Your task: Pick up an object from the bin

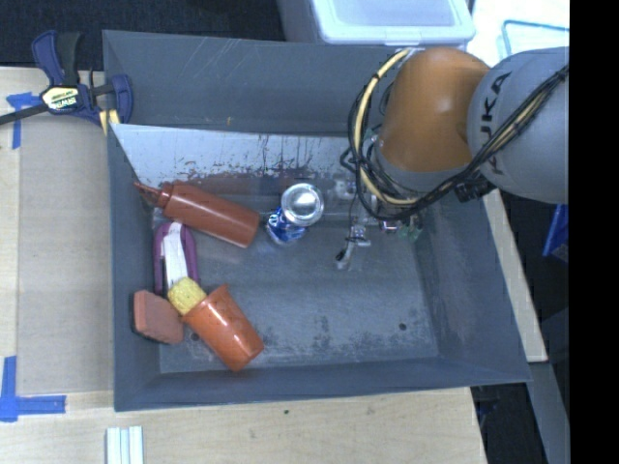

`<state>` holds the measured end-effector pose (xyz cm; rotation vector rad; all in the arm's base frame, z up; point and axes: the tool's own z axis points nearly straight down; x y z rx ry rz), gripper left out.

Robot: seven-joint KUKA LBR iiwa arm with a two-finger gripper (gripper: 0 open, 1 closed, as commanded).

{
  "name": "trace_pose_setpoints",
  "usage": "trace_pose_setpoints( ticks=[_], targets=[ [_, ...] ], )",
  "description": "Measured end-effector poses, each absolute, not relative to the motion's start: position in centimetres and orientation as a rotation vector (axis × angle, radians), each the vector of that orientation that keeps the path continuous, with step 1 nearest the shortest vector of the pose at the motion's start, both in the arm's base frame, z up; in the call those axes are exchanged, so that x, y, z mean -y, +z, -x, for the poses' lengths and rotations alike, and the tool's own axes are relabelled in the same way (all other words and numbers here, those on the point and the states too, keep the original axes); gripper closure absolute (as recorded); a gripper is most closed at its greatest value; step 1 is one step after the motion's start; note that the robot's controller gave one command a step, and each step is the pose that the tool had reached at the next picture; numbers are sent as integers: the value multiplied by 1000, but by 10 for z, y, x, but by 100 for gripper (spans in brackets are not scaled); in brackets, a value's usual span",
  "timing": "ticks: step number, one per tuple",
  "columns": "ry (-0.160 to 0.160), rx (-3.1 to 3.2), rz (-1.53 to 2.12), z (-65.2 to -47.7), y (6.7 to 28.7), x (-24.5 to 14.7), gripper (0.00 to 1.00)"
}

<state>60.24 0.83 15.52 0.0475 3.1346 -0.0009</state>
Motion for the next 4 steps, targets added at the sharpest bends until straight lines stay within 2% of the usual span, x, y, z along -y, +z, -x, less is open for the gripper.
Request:
trace_pose_setpoints(
  ticks=[1, 2, 3, 4],
  targets=[
    [2, -3118, -320, -571, 197, -36, 100],
    [0, -3120, -320, -571, 196, -35, 100],
    [3, -3058, -673, -594, 171, -41, 100],
    [0, -3126, -214, -582, 168, -38, 100]
  ],
)
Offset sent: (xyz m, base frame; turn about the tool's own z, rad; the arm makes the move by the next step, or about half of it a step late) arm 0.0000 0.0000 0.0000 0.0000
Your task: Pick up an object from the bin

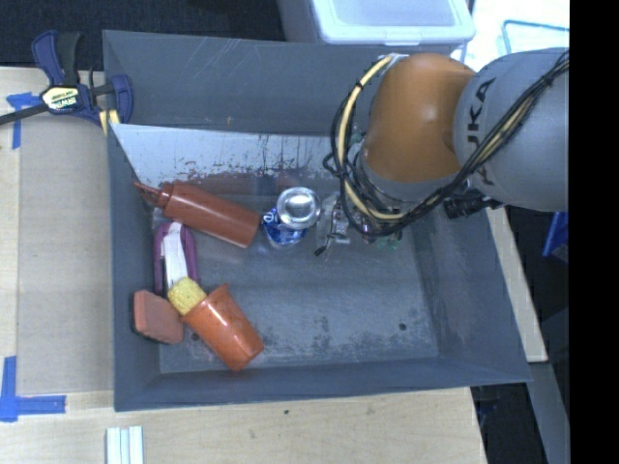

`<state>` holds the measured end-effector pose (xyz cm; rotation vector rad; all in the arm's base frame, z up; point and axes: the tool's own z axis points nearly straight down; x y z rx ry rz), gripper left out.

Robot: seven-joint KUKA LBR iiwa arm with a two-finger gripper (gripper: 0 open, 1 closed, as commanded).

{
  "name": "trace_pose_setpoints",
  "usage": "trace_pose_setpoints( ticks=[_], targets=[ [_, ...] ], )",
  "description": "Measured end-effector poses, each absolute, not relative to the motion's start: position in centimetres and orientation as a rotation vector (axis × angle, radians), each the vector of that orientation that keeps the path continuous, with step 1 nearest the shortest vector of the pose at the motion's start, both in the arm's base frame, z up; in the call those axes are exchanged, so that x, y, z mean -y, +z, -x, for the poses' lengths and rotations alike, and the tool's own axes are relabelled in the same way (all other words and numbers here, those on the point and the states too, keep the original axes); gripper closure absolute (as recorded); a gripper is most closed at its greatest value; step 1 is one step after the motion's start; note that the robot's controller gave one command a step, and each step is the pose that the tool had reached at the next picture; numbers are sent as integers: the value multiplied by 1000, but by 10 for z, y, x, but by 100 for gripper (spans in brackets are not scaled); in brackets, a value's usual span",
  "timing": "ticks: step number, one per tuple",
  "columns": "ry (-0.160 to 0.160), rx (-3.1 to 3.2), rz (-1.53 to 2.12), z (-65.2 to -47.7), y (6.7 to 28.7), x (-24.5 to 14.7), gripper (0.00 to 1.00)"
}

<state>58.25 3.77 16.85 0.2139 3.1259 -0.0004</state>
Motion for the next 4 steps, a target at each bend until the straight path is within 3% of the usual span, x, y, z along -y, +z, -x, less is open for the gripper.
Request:
trace_pose_setpoints(
  ticks=[1, 2, 3, 4],
  targets=[
    [4, -3052, -687, -609, 159, -41, 100],
    [-1, -3128, -66, -607, 152, -41, 100],
    [3, -3094, -471, -599, 241, -53, 100],
    [-1, -3123, -187, -606, 275, -38, 100]
  ],
)
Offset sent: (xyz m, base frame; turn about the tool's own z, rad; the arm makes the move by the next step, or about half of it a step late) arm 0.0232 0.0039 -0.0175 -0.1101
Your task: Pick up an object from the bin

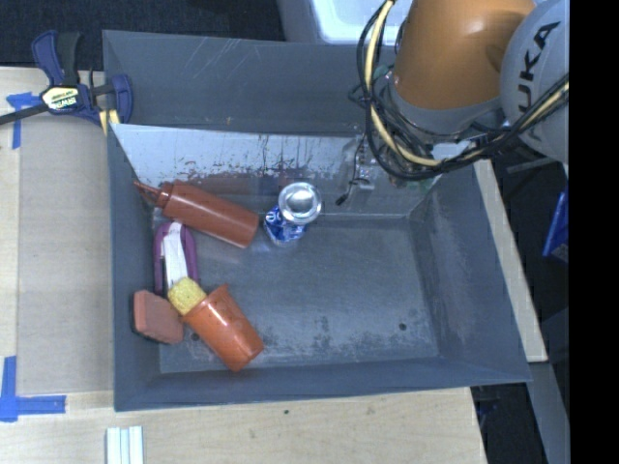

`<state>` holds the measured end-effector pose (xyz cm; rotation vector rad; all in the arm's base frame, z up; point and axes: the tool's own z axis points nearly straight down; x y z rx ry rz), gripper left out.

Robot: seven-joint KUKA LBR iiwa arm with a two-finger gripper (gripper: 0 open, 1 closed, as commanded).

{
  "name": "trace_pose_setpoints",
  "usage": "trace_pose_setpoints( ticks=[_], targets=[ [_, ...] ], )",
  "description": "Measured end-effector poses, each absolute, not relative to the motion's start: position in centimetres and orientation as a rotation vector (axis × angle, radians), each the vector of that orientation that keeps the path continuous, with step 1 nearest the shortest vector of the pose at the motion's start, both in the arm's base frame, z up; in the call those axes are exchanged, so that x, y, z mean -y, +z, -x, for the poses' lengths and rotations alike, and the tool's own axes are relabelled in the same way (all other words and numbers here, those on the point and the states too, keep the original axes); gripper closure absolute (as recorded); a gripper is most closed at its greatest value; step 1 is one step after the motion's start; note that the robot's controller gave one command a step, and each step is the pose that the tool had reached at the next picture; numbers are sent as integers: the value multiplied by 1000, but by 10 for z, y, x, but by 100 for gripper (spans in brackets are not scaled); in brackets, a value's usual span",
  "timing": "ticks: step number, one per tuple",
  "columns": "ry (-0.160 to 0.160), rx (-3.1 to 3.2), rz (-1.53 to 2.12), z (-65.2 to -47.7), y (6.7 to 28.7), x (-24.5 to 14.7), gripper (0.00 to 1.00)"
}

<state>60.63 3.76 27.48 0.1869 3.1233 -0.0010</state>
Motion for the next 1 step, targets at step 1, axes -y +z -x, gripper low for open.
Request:
trace_pose_setpoints(
  ticks=[1],
  targets=[
    [6, -3069, -583, -612, 244, -42, 100]
  ],
)
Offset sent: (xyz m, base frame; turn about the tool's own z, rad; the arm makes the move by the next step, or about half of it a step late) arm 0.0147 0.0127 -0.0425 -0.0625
